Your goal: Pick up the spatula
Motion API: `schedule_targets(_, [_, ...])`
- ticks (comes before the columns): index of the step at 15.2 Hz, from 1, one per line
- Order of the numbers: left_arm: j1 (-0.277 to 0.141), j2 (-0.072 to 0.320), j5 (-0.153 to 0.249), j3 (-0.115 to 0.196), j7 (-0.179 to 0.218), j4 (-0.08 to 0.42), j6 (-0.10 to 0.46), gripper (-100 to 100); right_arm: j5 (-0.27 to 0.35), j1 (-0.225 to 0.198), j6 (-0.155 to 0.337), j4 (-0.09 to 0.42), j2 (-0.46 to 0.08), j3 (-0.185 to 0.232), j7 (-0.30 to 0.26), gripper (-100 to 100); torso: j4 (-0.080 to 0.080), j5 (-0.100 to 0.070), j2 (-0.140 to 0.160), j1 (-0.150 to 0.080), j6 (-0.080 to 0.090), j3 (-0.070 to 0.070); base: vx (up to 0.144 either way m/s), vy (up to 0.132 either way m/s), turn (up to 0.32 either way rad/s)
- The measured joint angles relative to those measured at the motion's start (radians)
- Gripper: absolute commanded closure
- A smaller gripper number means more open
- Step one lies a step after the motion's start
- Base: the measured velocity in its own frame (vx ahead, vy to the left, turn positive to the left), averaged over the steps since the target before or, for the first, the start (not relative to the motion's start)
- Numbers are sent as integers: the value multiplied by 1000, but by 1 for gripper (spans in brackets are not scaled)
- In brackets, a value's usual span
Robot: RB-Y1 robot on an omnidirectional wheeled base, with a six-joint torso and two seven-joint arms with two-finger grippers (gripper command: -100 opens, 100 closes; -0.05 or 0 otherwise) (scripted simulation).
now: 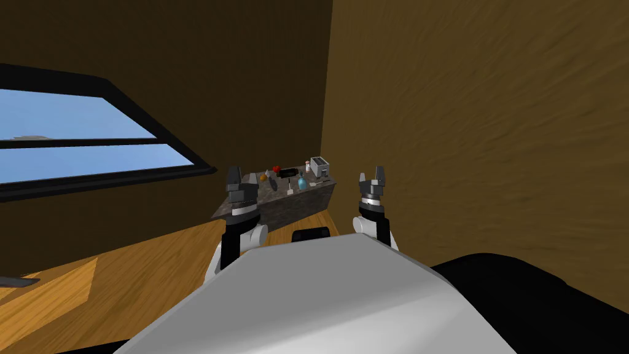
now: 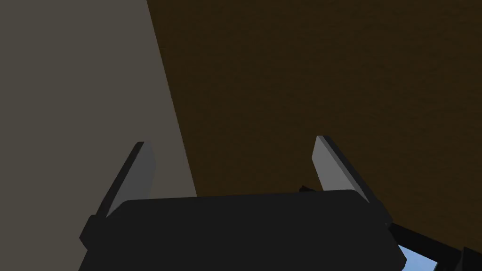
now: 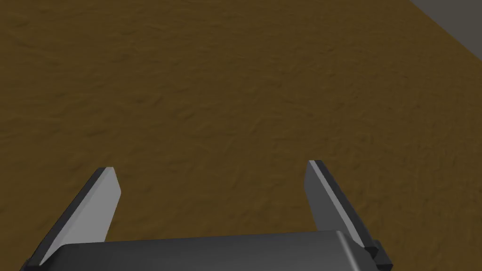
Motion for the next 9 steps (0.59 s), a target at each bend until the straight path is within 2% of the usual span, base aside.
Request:
schedule_targets(1, [0, 10, 3, 0, -1, 2, 2, -100, 0, 0, 0, 0, 0, 0, 0, 0, 0, 0, 0, 0, 0, 0, -10, 19, -61])
schedule_targets(9, [-5, 163, 81, 9, -9, 40, 57, -100, 0, 0, 0, 0, 0, 0, 0, 0, 0, 1, 1, 3, 0, 1, -17, 30, -74])
